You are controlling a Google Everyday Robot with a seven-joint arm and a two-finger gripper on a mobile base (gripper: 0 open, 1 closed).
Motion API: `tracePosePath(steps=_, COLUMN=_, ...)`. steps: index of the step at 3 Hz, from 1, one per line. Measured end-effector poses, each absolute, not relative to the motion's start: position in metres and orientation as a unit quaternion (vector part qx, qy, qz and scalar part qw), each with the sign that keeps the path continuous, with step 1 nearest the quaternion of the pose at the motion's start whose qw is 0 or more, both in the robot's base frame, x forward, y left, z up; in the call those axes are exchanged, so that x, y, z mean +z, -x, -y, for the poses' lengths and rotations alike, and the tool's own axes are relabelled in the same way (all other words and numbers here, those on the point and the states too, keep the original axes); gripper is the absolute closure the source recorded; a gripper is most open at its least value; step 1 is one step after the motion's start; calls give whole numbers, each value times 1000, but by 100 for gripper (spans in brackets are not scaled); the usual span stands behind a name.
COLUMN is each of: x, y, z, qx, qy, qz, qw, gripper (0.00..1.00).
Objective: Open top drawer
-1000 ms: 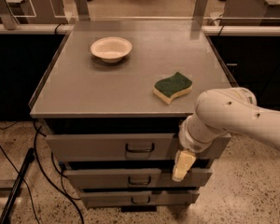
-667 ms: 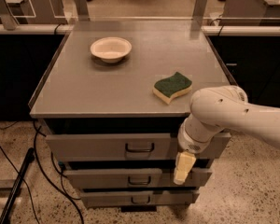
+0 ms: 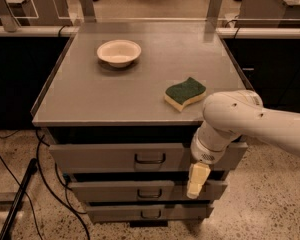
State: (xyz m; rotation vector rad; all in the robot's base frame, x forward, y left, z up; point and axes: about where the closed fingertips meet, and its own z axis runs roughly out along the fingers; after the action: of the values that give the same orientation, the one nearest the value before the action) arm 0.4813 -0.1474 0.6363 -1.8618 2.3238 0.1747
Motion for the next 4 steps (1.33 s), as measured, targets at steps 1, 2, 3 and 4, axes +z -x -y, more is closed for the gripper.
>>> tracePosePath(steps=1, x=639, y=-481, z=148, qx=59, qy=622, qz=-777, qw=79, gripper=0)
tracePosePath(steps=2, x=640, y=-479, z=157, qx=74, qy=613, qz=-783, qw=75, gripper=0)
tracePosePath(steps=3, x=642, y=-479, z=158, qx=85, qy=611, qz=-783, qw=75, gripper=0)
tracePosePath(steps=4, x=642, y=-477, z=157, qx=98, qy=609, qz=-783, qw=74, gripper=0)
